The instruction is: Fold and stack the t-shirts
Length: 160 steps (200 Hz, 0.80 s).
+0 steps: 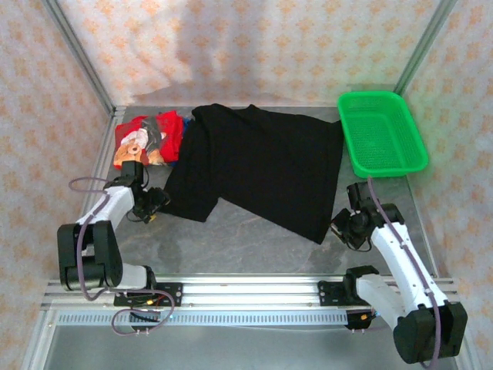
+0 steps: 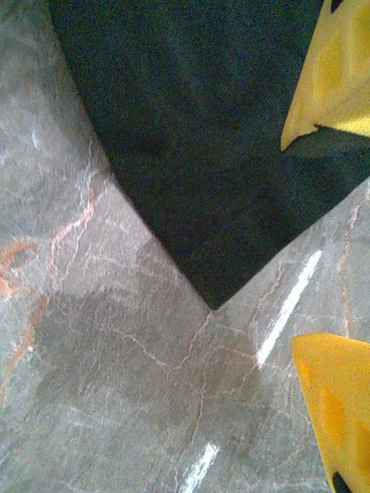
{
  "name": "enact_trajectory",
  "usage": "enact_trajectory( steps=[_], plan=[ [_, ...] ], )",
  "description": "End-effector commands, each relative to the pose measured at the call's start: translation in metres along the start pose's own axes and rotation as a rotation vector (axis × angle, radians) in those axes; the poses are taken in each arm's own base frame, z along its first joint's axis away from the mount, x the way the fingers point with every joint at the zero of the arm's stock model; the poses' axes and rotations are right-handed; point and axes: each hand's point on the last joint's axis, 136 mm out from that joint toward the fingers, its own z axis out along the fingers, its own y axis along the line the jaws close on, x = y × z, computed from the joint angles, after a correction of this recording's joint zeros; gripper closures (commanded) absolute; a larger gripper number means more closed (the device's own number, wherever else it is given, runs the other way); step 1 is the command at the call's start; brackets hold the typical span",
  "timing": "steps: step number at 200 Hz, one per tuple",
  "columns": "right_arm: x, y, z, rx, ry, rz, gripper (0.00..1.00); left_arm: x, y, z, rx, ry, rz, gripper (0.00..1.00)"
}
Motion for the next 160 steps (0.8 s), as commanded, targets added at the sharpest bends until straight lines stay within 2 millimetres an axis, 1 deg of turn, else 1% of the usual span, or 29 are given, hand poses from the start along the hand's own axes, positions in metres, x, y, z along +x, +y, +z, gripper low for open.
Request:
enact_trajectory(
  steps=[1, 18, 27, 37, 44, 55, 62, 83, 94, 110, 125, 140, 160],
  plan=[
    [0.004, 0.012, 0.003, -0.077, 0.028, -0.010, 0.94, -0.006, 0.007, 0.013, -0.022, -0.014, -0.008, 0.41],
    [0.006, 0.015, 0.005, -0.097, 0.041, -0.017, 0.81, -0.010, 0.005, 0.022, -0.019, -0.014, -0.017, 0.44],
    [0.009, 0.017, 0.007, -0.111, 0.058, -0.021, 0.72, -0.013, 0.004, 0.026, -0.020, -0.018, -0.019, 0.45],
    [0.012, 0.019, 0.009, -0.120, 0.075, -0.024, 0.67, -0.015, 0.005, 0.031, -0.024, -0.023, -0.025, 0.46],
    [0.014, 0.019, 0.010, -0.123, 0.083, -0.026, 0.65, -0.017, 0.005, 0.035, -0.023, -0.023, -0.027, 0.49],
    [0.016, 0.018, 0.013, -0.122, 0.091, -0.033, 0.62, -0.018, 0.003, 0.042, -0.016, -0.015, -0.034, 0.58],
    [0.018, 0.018, 0.015, -0.119, 0.098, -0.036, 0.61, -0.018, 0.003, 0.047, -0.016, -0.009, -0.041, 0.65],
    [0.026, 0.025, 0.023, -0.124, 0.135, -0.059, 0.59, -0.017, 0.003, 0.056, -0.018, 0.009, -0.048, 0.83],
    [0.029, 0.026, 0.029, -0.098, 0.140, -0.083, 0.59, -0.015, 0.005, 0.057, -0.022, 0.013, -0.041, 0.90],
    [0.030, 0.027, 0.036, -0.061, 0.139, -0.107, 0.60, -0.011, 0.010, 0.057, -0.039, 0.017, -0.032, 0.94],
    [0.026, 0.025, 0.042, -0.024, 0.117, -0.116, 0.63, -0.006, 0.014, 0.059, -0.041, 0.029, -0.029, 0.98],
    [0.024, 0.027, 0.046, -0.019, 0.117, -0.117, 0.64, -0.003, 0.016, 0.060, -0.040, 0.034, -0.033, 0.99],
    [0.028, 0.029, 0.050, 0.002, 0.130, -0.138, 0.64, 0.001, 0.015, 0.060, -0.027, 0.037, -0.031, 1.00]
  ],
)
